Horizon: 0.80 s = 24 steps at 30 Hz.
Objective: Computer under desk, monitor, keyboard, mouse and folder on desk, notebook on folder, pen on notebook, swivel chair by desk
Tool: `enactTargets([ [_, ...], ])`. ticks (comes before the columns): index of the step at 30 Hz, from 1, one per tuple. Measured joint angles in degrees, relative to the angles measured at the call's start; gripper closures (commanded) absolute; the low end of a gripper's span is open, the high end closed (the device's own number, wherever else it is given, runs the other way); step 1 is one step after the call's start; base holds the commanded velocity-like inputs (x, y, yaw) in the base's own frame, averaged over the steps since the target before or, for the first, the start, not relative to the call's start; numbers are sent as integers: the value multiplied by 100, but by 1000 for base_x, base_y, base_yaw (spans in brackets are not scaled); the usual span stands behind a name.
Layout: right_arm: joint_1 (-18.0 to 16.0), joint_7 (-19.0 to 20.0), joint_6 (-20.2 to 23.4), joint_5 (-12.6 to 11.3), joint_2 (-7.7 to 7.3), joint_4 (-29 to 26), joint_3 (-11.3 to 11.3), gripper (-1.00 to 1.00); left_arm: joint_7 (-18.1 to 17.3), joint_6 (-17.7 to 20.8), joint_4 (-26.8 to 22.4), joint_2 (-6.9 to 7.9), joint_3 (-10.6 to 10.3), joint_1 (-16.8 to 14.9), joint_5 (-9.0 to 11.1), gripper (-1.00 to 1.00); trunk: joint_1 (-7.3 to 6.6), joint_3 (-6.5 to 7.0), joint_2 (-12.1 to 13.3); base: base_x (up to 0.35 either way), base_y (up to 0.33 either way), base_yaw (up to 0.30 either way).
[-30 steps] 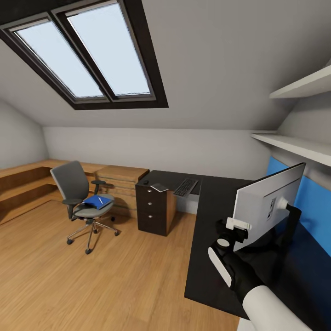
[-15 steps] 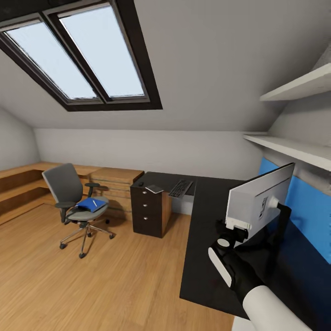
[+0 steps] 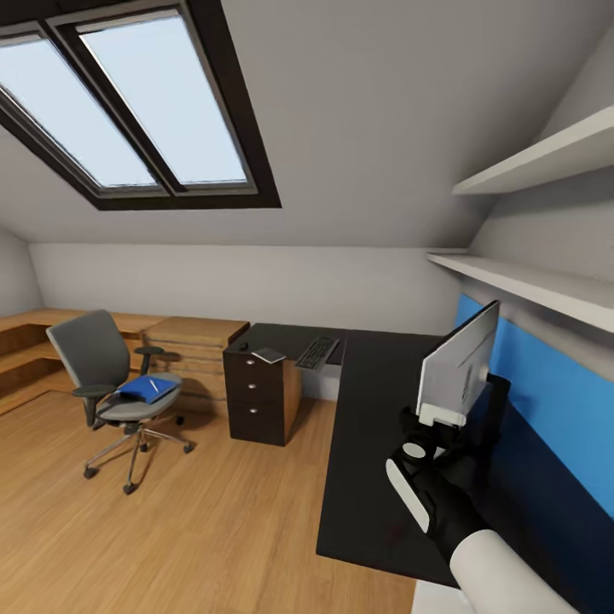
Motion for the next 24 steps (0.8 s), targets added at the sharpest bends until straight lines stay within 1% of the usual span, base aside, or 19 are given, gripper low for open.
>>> enactTargets([
  [3, 0, 1, 0, 5, 0, -1, 1, -100, 0, 0, 0, 0, 0, 0, -2, -100, 1, 19, 0, -150, 0, -213],
  [7, 0, 0, 0, -1, 2, 0, 2, -100, 5, -1, 1, 0, 0, 0, 0, -100, 3, 45, 0, -279, -29, -215],
  [12, -1, -3, 0, -4, 7, 0, 10, -100, 4, 3, -1, 0, -1, 0, -2, -100, 2, 77, 0, -206, -205, -215],
  [17, -1, 8, 0, -6, 9, -1, 12, -100, 8, 3, -1, 0, 0, 3, 0, -100, 0, 108, 0, -19, -283, -175],
  [22, -1, 45, 1, 4, 9, 5, 18, -100, 8, 0, 0, 0, -1, 0, 4, -100, 0, 117, 0, -2, -58, -35],
  [24, 0, 115, 1, 3, 14, 14, 30, -100, 8, 0, 0, 0, 4, 0, 2, -100, 0, 117, 0, 0, -9, -6],
])
